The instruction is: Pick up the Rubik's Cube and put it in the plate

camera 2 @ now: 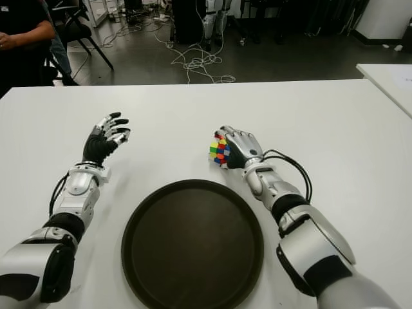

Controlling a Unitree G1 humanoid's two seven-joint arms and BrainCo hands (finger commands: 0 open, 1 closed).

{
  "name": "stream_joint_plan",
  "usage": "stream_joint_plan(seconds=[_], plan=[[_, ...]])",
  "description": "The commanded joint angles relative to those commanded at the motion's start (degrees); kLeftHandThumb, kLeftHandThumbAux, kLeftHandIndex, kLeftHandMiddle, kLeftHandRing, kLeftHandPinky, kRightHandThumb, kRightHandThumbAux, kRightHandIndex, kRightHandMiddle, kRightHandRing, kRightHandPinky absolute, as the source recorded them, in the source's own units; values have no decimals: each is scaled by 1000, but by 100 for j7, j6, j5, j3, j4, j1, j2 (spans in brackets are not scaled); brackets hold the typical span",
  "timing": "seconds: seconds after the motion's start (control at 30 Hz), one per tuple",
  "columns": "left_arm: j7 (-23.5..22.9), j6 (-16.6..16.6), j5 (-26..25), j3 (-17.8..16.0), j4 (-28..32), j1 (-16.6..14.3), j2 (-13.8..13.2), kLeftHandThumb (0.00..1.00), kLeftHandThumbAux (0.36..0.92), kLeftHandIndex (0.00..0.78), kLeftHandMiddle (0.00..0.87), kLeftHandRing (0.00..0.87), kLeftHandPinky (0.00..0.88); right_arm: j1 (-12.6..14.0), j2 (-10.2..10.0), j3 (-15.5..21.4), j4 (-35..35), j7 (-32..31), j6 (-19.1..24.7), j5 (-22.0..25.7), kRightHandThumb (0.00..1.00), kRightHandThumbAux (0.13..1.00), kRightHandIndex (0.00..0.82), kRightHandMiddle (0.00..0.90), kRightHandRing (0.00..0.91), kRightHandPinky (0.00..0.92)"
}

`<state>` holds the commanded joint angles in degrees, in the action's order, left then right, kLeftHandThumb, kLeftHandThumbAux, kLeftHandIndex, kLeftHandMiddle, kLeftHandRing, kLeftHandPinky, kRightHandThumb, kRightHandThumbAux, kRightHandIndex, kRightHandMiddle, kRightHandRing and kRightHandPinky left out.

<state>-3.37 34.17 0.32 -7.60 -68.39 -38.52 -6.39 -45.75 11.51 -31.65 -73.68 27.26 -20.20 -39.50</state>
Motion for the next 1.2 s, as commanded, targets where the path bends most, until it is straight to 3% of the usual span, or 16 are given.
stream_joint_plan(seconds=[0.5,0.83,1.03,1.2], plan=[[21,17,33,35,51,35,-1,83,769,191,260,281,325,30,25,102,16,149,-144,-10,83,932,256,468,486,512],[56,16,70,63,79,53,-11,76,783,187,259,280,339,44,49,124,-17,341,-251,-23,62,933,233,388,434,483],[33,30,45,47,90,56,-6,78,788,177,255,279,345,35,53,121,-17,436,-257,-32,72,935,258,413,468,516],[8,23,22,31,90,59,-1,86,787,180,258,284,354,41,45,141,-27,483,-244,-11,81,922,230,379,441,498]])
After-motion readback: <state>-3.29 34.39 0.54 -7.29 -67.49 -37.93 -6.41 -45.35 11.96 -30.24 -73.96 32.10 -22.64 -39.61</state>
